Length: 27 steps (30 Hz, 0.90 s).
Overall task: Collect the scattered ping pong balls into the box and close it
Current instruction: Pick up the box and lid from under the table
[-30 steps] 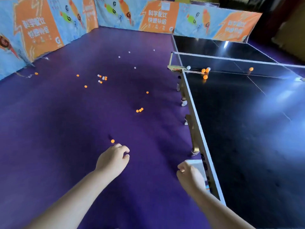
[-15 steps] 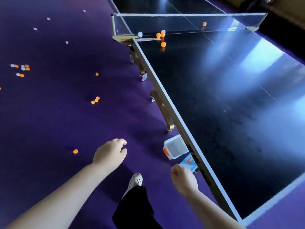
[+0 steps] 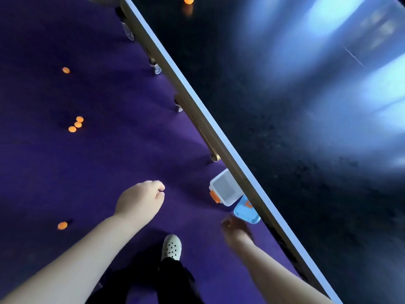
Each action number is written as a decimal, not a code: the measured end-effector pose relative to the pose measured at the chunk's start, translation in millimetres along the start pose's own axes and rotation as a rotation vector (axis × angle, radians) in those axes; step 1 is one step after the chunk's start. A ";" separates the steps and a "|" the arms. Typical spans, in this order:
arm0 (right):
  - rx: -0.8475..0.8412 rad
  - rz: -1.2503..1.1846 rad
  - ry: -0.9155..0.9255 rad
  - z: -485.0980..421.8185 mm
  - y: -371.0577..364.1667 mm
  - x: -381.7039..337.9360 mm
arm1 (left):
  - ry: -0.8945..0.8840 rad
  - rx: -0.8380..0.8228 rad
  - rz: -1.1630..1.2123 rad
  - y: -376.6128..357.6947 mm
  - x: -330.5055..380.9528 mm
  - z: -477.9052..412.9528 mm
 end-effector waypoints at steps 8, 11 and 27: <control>0.035 0.050 -0.106 -141.6 -84.3 36.3 | -0.107 -0.093 0.047 -139.6 -25.7 -129.6; 0.138 0.031 -0.175 -196.0 -115.0 58.3 | -0.152 -0.085 0.038 -202.2 -38.4 -172.4; 0.719 -0.473 -0.363 -391.9 -192.9 177.6 | -0.422 0.026 -0.088 -372.3 -73.0 -304.8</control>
Point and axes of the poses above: each hand's wrist, its own z-axis away from the middle knuckle, its own y-axis out of the back of the hand, x = y × z, the point moved 6 cm from there along -z, towards the middle knuckle, and after that the axes turned 6 degrees about y, right-handed, at the moved point
